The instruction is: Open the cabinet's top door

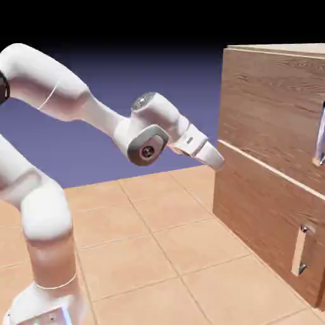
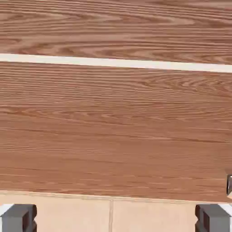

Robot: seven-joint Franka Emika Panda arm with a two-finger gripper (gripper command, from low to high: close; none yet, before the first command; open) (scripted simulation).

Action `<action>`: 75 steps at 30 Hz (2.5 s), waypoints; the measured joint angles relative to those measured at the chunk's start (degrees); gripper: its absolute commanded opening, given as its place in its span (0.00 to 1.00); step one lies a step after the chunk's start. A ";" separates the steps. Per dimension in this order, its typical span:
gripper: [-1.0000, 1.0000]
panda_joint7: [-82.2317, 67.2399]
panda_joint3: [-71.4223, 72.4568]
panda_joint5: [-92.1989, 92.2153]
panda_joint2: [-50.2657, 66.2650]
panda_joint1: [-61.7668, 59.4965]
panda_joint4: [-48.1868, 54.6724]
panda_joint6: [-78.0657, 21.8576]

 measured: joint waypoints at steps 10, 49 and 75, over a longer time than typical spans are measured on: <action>0.50 16.69 -11.74 -24.92 -4.01 10.64 7.43 0.28; 0.50 81.77 -57.53 -122.12 -19.67 52.16 36.38 1.37; 0.00 108.15 -77.29 -158.88 -22.97 72.36 50.20 -1.68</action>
